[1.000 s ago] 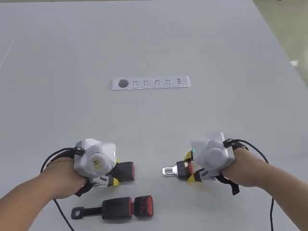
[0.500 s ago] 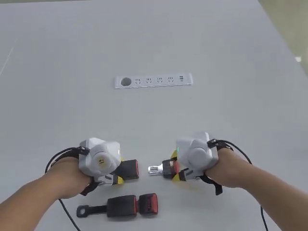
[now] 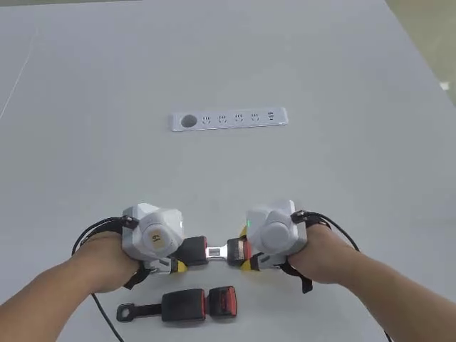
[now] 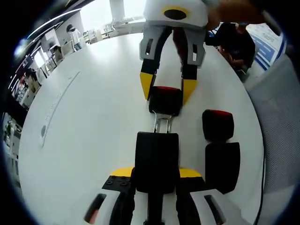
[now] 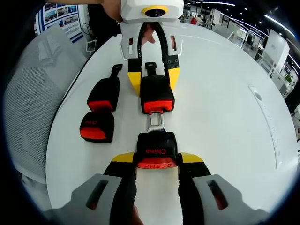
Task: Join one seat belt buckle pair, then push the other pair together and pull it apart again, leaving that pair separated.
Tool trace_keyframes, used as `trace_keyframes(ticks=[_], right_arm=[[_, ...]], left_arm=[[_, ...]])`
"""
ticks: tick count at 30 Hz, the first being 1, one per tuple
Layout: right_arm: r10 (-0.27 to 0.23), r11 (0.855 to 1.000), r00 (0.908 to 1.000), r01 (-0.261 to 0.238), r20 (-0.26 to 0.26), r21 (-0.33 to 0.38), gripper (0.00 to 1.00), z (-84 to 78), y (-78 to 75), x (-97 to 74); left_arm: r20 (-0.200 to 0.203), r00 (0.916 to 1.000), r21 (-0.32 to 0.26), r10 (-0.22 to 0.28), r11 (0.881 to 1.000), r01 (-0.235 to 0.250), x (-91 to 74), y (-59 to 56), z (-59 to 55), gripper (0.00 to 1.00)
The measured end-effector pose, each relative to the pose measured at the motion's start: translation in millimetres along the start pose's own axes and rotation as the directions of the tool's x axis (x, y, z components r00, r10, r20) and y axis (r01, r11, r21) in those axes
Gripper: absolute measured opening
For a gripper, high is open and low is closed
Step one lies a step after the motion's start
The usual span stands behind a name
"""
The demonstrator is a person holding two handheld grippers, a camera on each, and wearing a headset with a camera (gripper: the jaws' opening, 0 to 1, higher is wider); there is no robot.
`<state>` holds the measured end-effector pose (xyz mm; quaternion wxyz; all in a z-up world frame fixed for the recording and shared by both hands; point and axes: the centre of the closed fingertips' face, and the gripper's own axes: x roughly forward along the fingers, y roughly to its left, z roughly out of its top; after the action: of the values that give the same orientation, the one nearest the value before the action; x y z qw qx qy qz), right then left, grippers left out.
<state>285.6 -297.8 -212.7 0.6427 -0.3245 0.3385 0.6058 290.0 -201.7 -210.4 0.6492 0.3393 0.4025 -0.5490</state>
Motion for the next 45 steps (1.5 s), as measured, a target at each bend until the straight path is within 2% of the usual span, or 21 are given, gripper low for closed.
trace_keyframes(ticks=[3, 9, 10, 14, 22, 28, 39, 45], right_arm=[[-0.002, 1.0, 1.0, 0.002, 0.009, 0.005, 0.32, 0.6, 0.5, -0.1], [-0.011, 0.999, 0.9999, 0.011, 0.003, -0.041, 0.31, 16.1, 1.4, 7.0], [-0.008, 0.999, 0.9999, 0.007, -0.015, -0.041, 0.31, 13.5, -0.5, 6.1], [0.008, 1.0, 1.0, -0.008, 0.001, -0.029, 0.31, 11.2, -2.4, 6.7], [0.021, 0.999, 0.9998, -0.021, -0.005, -0.026, 0.29, 14.6, -4.0, 11.1], [0.021, 0.999, 0.9998, -0.021, -0.001, -0.035, 0.29, 22.4, -3.5, 18.6], [0.019, 0.999, 0.9997, -0.019, -0.015, -0.028, 0.28, 25.7, -0.5, 18.7], [0.019, 0.999, 0.9997, -0.02, -0.015, -0.027, 0.29, 26.5, -0.9, 19.6]], left_arm=[[0.002, 1.0, 0.002, 0.001, 1.0, -0.001, -0.7, -0.6, 0.9, 0.33], [0.0, 0.9999, 0.031, -0.014, 0.999, 0.014, -1.4, -3.8, 4.7, 0.33], [-0.003, 0.9999, 0.031, -0.013, 0.999, 0.013, -1.7, -3.7, 4.7, 0.33], [0.007, 0.9998, 0.032, -0.016, 0.999, 0.016, -0.8, -2.9, 3.5, 0.33], [-0.001, 0.9998, 0.036, -0.019, 0.999, 0.019, -0.1, -2.4, 3.4, 0.32], [-0.001, 0.9998, 0.048, -0.02, 0.999, 0.02, -1.0, -4.0, 4.9, 0.32], [-0.029, 0.9992, 0.06, -0.026, 0.998, 0.028, -0.1, -3.8, 4.3, 0.32], [-0.014, 0.9996, 0.051, -0.025, 0.998, 0.025, 0.3, -3.6, 3.2, 0.32]])
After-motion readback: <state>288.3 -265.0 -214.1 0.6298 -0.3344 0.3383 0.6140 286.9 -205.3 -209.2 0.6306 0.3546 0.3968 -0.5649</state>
